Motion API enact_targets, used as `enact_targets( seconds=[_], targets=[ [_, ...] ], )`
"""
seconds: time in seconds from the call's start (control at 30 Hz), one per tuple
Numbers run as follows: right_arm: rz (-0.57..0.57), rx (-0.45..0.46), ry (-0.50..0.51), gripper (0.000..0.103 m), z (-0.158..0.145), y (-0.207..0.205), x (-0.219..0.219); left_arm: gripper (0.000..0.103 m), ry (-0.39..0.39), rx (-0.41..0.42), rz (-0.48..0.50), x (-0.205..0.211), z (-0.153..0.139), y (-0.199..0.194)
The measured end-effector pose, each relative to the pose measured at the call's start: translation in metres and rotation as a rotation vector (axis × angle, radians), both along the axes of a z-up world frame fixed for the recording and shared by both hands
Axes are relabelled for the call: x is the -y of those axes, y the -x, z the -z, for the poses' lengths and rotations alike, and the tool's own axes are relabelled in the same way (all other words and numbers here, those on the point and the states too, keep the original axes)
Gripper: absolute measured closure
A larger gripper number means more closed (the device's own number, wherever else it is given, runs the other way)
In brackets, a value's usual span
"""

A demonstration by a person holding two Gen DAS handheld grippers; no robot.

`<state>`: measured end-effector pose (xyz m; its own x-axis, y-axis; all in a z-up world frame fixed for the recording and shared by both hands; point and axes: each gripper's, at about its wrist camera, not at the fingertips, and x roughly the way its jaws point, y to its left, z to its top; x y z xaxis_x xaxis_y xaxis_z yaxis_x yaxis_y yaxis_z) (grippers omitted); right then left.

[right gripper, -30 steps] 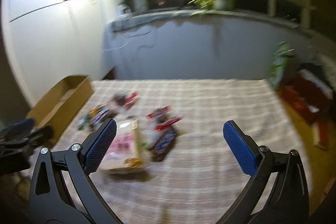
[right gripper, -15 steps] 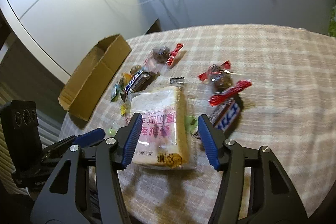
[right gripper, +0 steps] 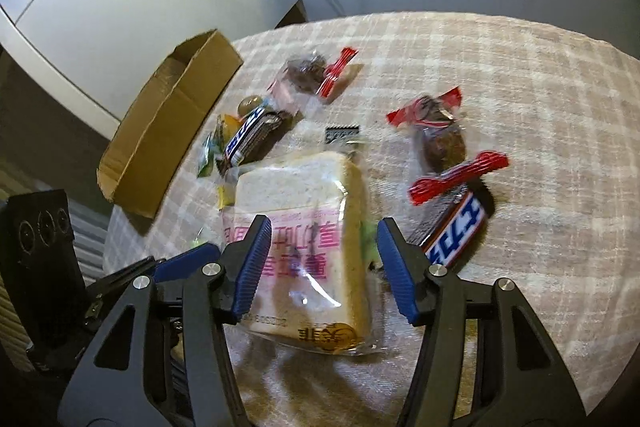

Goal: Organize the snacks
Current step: 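Move the right tool to the bagged bread slice and close on it, then lift the bread slice with the right tool and lower it into the cardboard box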

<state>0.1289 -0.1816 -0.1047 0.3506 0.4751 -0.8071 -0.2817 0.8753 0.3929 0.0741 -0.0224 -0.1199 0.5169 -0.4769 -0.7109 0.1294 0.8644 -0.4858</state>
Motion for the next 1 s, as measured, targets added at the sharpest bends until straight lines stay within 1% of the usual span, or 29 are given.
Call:
enact_targets(
  seconds=[0.07,0.17,0.23,0.4,0.47,0.73,1.0],
  targets=[
    [-0.013,-0.023,-0.005,0.045,0.003,-0.003,-0.003,0.058,0.0,-0.002,0.01,0.003,0.001,-0.001],
    [-0.01,-0.049,-0.026,0.043,0.006,-0.005,-0.004,0.06,-0.001,0.009,0.019,0.004,0.0,0.0],
    [-0.006,-0.062,-0.044,0.045,0.006,-0.006,-0.004,0.063,-0.002,0.017,0.035,0.006,-0.002,0.0],
    [-0.003,-0.068,-0.056,0.047,0.0,0.0,-0.008,0.063,-0.045,0.063,0.054,0.01,-0.011,0.004],
    [0.004,-0.068,-0.057,0.048,-0.004,0.003,-0.01,0.063,-0.043,0.072,0.048,0.007,-0.014,0.006],
    [-0.023,-0.011,-0.047,0.048,-0.035,0.009,-0.035,0.063,-0.046,0.147,0.013,-0.016,-0.037,0.016],
    [-0.09,0.048,-0.052,0.048,-0.064,0.006,-0.085,0.063,-0.047,0.212,-0.072,-0.061,-0.06,0.02]
  ],
)
